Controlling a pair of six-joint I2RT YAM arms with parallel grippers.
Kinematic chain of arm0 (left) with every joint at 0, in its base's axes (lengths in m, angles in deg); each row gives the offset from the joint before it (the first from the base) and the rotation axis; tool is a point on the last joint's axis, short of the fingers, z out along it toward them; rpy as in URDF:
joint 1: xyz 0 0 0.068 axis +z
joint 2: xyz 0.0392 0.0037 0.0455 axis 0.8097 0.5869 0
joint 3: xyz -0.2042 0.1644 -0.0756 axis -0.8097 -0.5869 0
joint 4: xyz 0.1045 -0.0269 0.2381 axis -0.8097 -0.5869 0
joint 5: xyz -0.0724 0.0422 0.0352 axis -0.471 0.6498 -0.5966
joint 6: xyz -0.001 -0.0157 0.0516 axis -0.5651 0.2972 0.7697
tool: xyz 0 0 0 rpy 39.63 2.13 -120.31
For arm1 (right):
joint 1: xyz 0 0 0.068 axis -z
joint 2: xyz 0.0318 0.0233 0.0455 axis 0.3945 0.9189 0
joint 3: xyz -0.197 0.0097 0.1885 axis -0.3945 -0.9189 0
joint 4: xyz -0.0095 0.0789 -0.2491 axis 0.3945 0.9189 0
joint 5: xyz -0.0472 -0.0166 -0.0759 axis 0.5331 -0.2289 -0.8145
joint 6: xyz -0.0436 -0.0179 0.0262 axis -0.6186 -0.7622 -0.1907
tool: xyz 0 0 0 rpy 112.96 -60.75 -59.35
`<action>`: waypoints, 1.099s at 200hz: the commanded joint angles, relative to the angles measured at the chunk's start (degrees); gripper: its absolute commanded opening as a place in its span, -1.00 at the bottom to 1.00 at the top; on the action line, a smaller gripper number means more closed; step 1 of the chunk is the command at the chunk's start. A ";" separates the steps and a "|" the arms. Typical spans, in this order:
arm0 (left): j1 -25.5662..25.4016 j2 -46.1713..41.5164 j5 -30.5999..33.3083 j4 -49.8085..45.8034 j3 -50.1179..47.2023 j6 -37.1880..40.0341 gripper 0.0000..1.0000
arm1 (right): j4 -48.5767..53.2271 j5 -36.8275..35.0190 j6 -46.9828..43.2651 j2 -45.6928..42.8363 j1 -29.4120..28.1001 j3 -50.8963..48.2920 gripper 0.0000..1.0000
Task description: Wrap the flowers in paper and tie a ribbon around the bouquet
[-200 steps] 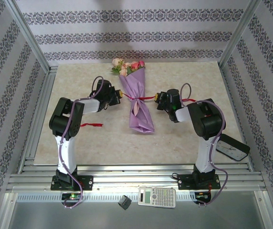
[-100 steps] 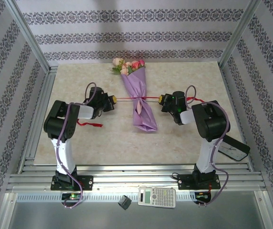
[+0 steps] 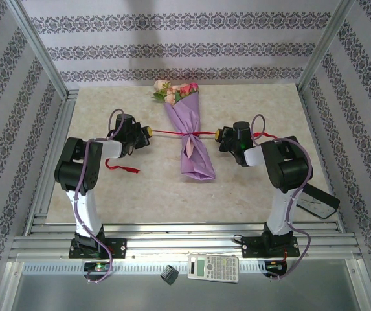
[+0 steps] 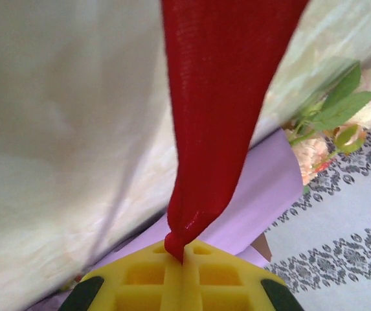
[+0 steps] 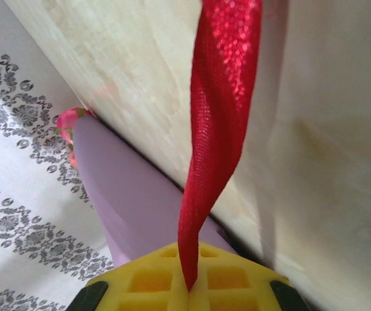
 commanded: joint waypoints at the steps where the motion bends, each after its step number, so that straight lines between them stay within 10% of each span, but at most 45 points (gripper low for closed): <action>1: 0.39 -3.31 -1.03 -7.17 3.15 3.15 -1.00 | 9.01 1.52 -2.51 -0.93 -0.35 1.31 -1.00; 75: -5.03 -6.35 -6.81 -7.83 11.17 5.72 -1.00 | 37.79 7.79 -18.25 -4.35 -3.17 11.57 -1.00; 220: -18.05 -2.85 -4.43 5.59 16.29 -1.93 -1.00 | 37.93 9.62 -19.16 -0.21 -8.77 14.16 -1.00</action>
